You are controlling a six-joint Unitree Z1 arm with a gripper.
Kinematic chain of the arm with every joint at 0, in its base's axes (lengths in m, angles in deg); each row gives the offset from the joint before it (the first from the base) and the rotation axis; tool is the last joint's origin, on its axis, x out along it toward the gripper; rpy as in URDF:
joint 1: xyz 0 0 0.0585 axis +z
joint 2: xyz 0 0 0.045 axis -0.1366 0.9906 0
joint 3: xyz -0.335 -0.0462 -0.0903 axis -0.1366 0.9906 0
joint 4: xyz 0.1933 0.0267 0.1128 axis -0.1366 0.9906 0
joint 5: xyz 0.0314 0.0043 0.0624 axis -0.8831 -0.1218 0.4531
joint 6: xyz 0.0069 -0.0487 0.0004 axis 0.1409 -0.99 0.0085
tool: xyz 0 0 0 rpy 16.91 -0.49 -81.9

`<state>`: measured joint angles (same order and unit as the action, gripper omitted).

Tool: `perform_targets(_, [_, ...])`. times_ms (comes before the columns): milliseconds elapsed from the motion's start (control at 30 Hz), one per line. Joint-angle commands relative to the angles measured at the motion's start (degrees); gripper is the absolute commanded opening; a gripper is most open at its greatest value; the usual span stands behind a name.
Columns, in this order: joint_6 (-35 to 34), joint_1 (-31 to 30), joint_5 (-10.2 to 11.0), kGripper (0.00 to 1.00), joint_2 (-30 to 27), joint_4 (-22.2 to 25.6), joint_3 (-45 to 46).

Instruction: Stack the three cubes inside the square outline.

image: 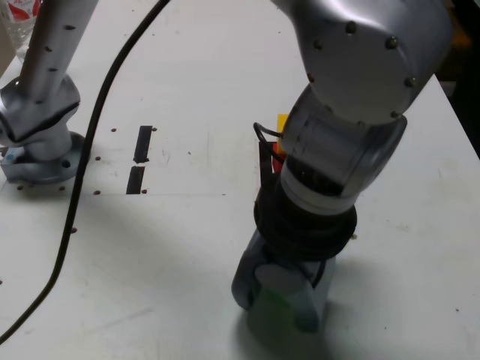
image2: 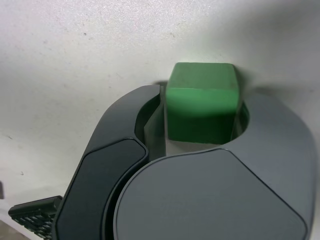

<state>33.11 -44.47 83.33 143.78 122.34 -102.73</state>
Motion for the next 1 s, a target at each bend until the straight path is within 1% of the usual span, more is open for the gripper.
perform_targets(0, [-0.07,0.13,-0.2,0.34,0.01,-0.2,0.2])
perform_targets(167, [-0.29,-0.07,-0.43,0.31,-0.11,-0.5,0.09])
perform_targets(333, [-1.06,-0.57,0.05,0.31,-1.31,0.22,-0.07])
perform_targets(467, [-2.71,-0.98,1.18,0.31,-4.67,2.69,-0.02])
perform_targets(700, [-4.84,-0.96,3.79,0.31,-12.29,7.86,0.93])
perform_targets(833, [-4.97,-0.16,4.45,0.31,-15.29,9.06,1.96])
perform_targets(967, [-3.53,2.53,4.76,0.31,-18.16,10.43,2.84])
